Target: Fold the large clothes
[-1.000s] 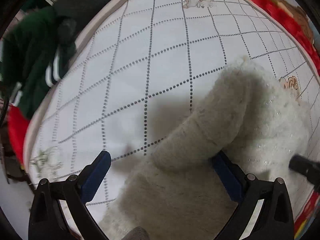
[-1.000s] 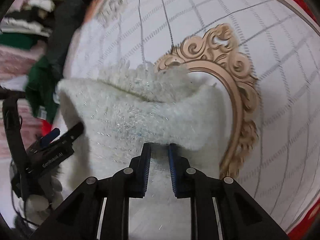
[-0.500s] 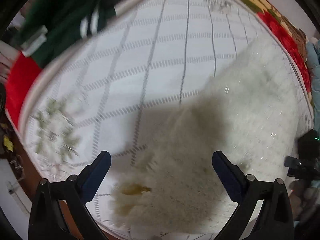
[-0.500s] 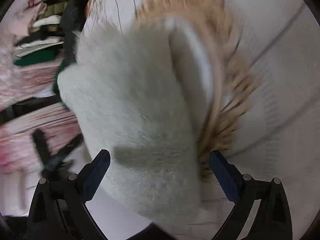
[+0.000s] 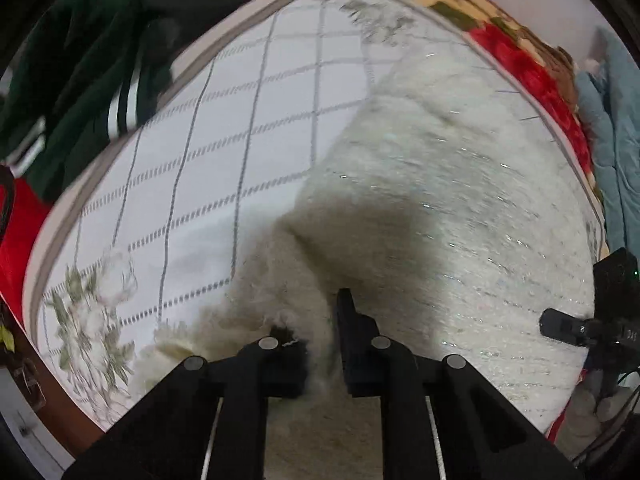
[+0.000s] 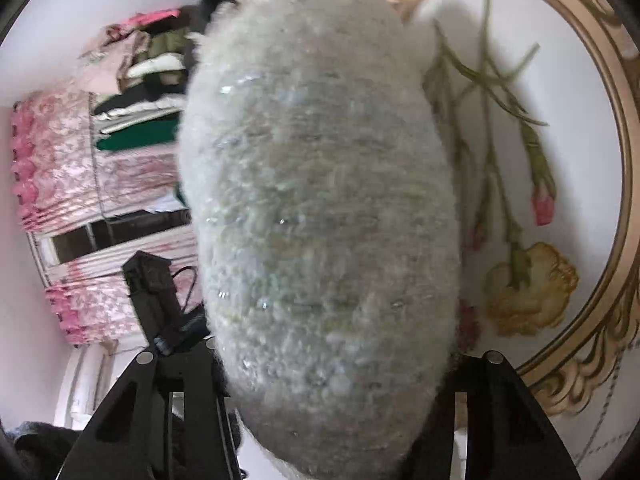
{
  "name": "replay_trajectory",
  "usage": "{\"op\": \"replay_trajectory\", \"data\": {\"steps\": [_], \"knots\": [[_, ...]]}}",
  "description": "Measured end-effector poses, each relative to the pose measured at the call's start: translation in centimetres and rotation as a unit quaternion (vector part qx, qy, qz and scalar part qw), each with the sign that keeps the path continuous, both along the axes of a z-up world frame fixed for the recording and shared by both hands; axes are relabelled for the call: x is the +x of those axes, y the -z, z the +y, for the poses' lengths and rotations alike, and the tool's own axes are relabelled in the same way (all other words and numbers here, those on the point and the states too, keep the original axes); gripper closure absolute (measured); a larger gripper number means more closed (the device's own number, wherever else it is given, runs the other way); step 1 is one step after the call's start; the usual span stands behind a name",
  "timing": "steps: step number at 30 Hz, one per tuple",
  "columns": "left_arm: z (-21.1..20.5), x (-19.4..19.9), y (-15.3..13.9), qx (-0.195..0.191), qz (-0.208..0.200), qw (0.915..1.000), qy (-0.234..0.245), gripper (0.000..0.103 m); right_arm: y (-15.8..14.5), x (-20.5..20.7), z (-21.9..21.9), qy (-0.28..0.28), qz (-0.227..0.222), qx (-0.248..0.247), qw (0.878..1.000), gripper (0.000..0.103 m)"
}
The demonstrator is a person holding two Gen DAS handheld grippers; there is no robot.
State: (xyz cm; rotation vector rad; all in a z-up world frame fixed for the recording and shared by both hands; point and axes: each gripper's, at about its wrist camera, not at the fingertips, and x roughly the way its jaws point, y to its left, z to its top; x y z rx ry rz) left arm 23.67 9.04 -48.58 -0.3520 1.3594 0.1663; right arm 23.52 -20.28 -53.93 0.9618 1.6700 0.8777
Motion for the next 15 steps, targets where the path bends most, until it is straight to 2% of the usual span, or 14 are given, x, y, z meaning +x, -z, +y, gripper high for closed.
{"op": "replay_trajectory", "data": {"steps": [2, 4, 7, 12, 15], "knots": [[0.4, 0.4, -0.8, -0.004, -0.009, 0.9999, 0.002, 0.092, -1.1, 0.5, 0.0, 0.013, -0.009, 0.006, 1.0, 0.052], [0.4, 1.8, -1.9, -0.006, -0.021, 0.9998, 0.001, 0.092, -2.5, 0.8, -2.7, 0.026, -0.016, 0.016, 0.999, 0.053], [0.2, 3.8, -3.2, -0.011, -0.037, 0.9992, 0.002, 0.092, -4.4, 3.0, -3.2, 0.045, -0.037, 0.027, 0.998, 0.053], [-1.2, 10.0, -4.5, -0.014, -0.068, 0.9974, 0.02, 0.092, -8.0, 8.7, -8.7, 0.078, -0.069, 0.038, 0.994, 0.053], [-3.7, 15.8, -5.0, -0.025, -0.089, 0.995, 0.038, 0.092, -8.7, 13.2, -11.1, 0.107, -0.085, 0.039, 0.99, 0.053]]}}
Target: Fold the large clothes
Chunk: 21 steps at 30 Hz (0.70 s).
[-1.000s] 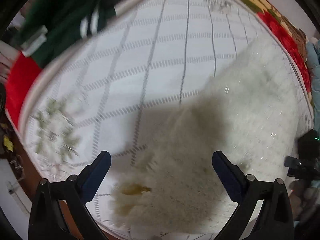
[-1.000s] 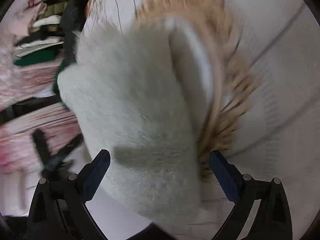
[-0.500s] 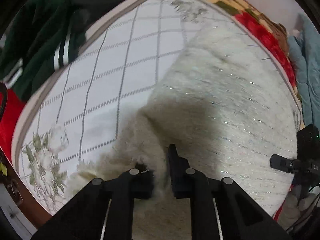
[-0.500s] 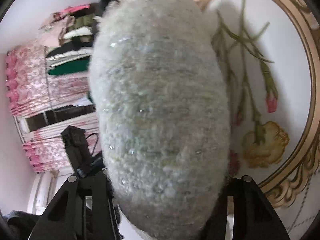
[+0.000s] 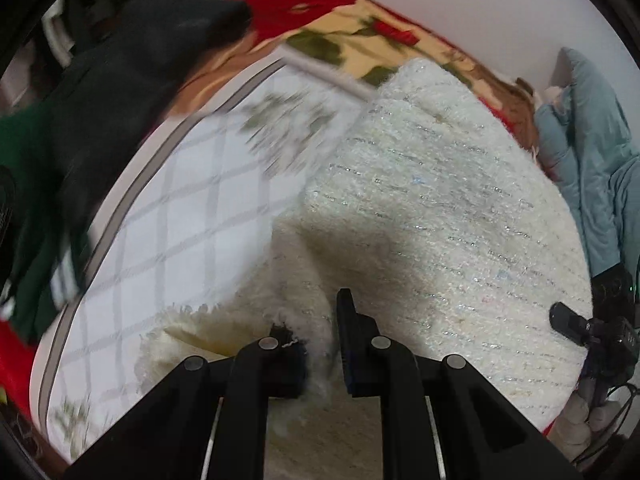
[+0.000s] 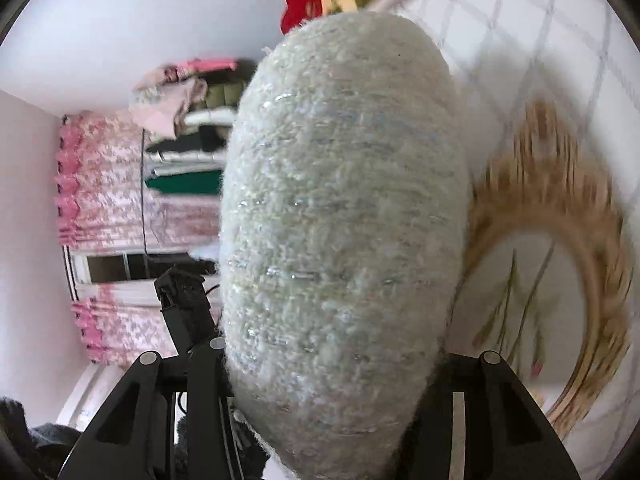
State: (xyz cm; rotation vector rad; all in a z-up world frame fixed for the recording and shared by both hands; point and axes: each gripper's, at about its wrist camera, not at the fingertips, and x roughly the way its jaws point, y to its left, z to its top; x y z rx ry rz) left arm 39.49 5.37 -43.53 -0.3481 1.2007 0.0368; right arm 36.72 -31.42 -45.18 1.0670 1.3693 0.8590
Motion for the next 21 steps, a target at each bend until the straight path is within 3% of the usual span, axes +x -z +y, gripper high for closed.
{"op": "replay_trajectory", "data": {"steps": [5, 10, 16, 18, 21], "knots": [[-5.2, 10.6, 1.2, -0.005, -0.028, 0.9988, 0.04, 0.092, 0.7, 8.6, -6.4, 0.059, -0.022, 0.005, 0.998, 0.053], [-11.6, 18.2, 4.4, -0.008, -0.02, 0.9963, 0.084, 0.092, 3.6, 16.5, -15.5, 0.105, -0.026, -0.014, 0.994, 0.054], [-17.0, 20.6, 8.9, 0.009, 0.03, 0.9924, 0.119, 0.087, 8.6, 20.4, -23.8, 0.113, 0.02, -0.08, 0.99, 0.047], [-18.1, 20.1, 8.7, 0.03, 0.029, 0.9909, 0.128, 0.087, 8.6, 20.8, -24.7, 0.102, 0.025, -0.11, 0.988, 0.039], [-18.9, 19.0, 7.5, 0.063, 0.021, 0.9886, 0.135, 0.084, 6.3, 21.2, -24.0, 0.079, 0.023, -0.202, 0.976, 0.021]]}}
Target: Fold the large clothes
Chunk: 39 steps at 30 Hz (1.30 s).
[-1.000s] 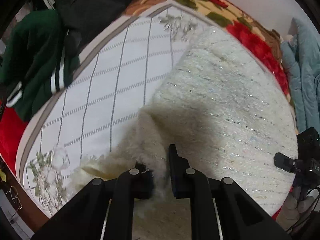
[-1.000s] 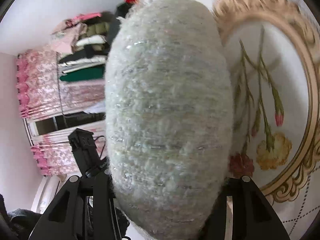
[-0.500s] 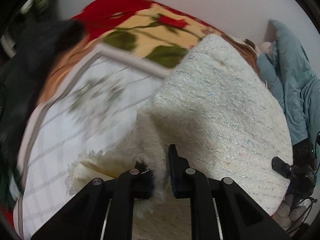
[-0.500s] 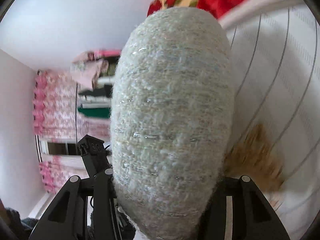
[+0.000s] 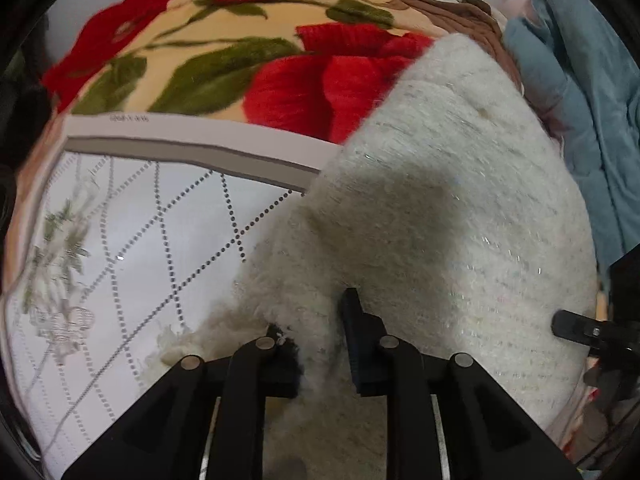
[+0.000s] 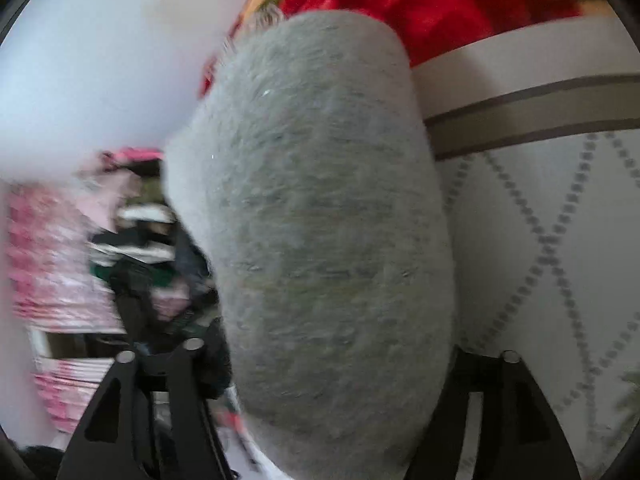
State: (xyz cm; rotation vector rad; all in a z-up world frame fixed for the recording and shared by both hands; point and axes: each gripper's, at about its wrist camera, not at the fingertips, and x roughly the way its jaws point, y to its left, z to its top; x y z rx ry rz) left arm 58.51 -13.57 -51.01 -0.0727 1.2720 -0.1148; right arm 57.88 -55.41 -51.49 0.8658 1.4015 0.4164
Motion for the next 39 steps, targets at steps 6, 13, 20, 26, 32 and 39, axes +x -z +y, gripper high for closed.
{"op": "replay_trajectory", "data": {"steps": [6, 13, 20, 26, 32, 39], "knots": [[-0.5, -3.6, -4.9, 0.058, -0.054, 0.9968, 0.01, 0.0, -6.6, -1.2, 2.5, -0.037, -0.023, -0.29, 0.956, 0.0], [-1.0, -8.0, -13.4, 0.074, -0.097, 0.9925, 0.005, 0.0, -17.1, -5.0, 7.9, -0.021, -0.061, -0.412, 0.909, 0.0], [-0.7, -13.7, -21.9, 0.056, -0.12, 0.991, 0.017, 0.0, -30.8, -17.1, 13.1, 0.043, -0.099, -0.488, 0.866, 0.0], [-1.2, -20.6, -30.3, 0.042, -0.148, 0.9873, 0.041, 0.0, -42.3, -27.6, 16.2, 0.084, -0.114, -0.504, 0.852, 0.0], [-1.0, -27.5, -38.4, 0.039, -0.186, 0.9808, 0.044, 0.0, -51.7, -35.9, 17.8, 0.104, -0.144, -0.514, 0.839, 0.0], [-0.2, -35.3, -45.0, 0.033, -0.223, 0.9738, 0.028, 0.0, -61.2, -44.1, 19.3, 0.118, -0.203, -0.51, 0.828, 0.0]]}}
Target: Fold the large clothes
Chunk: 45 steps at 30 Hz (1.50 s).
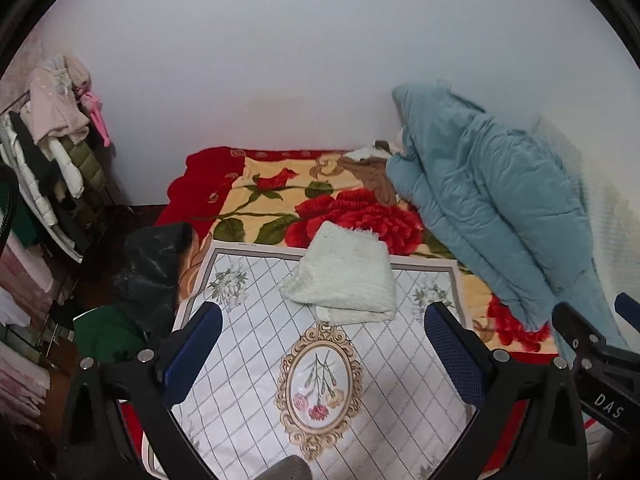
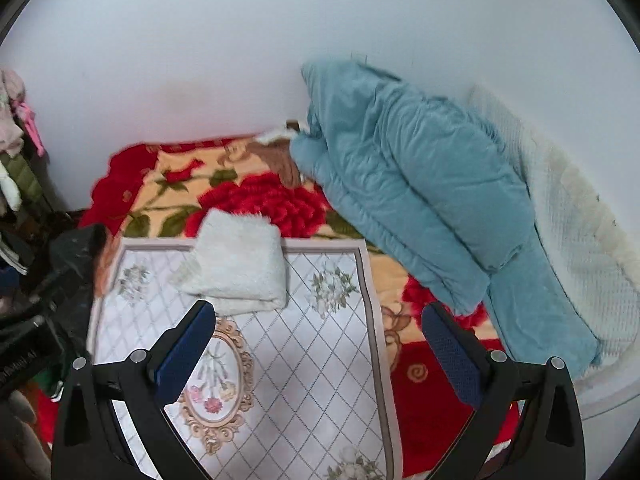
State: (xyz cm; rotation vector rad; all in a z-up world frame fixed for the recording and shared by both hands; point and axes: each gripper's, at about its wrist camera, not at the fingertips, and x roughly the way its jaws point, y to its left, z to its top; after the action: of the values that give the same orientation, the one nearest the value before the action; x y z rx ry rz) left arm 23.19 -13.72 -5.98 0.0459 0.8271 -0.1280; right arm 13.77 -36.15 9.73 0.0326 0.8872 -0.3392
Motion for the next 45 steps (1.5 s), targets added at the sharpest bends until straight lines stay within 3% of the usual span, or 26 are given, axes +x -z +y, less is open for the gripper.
{"op": "replay_trajectory", "data": {"steps": [8, 19, 45], "knots": [[1.6, -6.4, -3.6, -0.008, -0.018, 0.9996, -0.022, 0.0, -6.9, -7.6, 1.9, -0.034, -0.034, -0.007, 0.999, 0.0], [3.9, -9.7, -5.9, -0.004, -0.042, 0.9989, -0.019, 0.0, -11.5, -12.1, 5.2, -0.043, -0.066, -0.031, 0.996, 0.0], [5.2, -11.3, -8.1, 0.0, -0.081, 0.9966, -0.012, 0.0, -12.9, -12.8, 6.1, -0.039, -0.079, -0.025, 0.996, 0.0]]}}
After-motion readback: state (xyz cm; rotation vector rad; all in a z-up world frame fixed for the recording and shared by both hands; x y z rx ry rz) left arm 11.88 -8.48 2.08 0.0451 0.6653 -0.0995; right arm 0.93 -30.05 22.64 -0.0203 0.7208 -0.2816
